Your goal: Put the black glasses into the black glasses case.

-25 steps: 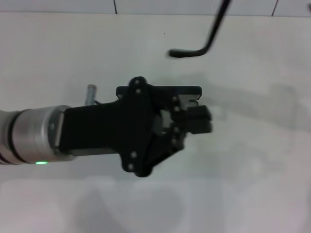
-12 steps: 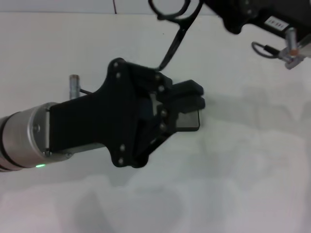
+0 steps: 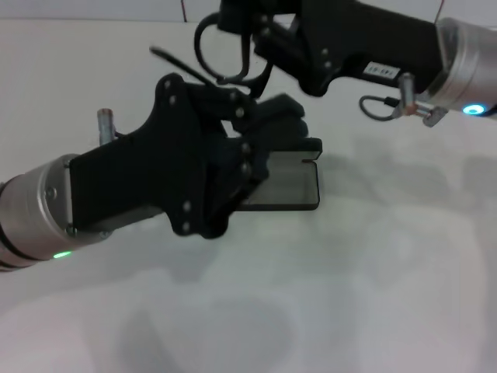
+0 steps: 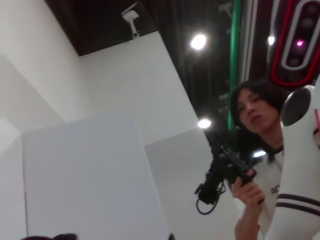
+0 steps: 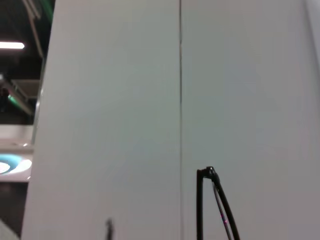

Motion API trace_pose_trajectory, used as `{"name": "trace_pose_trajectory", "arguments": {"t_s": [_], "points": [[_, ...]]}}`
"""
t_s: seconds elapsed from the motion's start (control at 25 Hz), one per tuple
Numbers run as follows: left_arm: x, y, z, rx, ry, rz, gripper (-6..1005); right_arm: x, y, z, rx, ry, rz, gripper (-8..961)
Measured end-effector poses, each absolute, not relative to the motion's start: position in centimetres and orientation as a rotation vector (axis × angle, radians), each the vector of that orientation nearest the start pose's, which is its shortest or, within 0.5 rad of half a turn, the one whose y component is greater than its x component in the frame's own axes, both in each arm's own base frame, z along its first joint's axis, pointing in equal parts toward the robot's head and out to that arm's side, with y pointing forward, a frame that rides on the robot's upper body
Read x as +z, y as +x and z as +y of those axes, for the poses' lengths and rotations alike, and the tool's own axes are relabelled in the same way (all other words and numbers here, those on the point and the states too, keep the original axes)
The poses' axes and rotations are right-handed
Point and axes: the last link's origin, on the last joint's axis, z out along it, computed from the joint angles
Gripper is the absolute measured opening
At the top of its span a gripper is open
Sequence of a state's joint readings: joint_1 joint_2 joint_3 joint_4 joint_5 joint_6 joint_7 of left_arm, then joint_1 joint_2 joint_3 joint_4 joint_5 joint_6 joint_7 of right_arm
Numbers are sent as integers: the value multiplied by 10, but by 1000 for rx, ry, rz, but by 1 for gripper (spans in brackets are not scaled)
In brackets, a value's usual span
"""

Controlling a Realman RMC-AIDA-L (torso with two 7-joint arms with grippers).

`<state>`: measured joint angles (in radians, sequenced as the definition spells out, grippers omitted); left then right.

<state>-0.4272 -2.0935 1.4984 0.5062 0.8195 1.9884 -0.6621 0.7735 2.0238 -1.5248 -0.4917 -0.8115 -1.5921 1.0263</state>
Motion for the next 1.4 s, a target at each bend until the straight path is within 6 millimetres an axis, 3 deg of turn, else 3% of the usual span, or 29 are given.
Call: {"name": "trace_pose_trajectory", "arguments": {"t_s": [0.8, 1.4], "points": [[-6, -180, 260, -1737, -2264, 270, 71, -41, 85, 349, 1400, -2796, -121, 104], [-7, -183, 258, -1730, -2273, 237, 71, -44, 86, 349, 1376, -2813, -111, 105]]}}
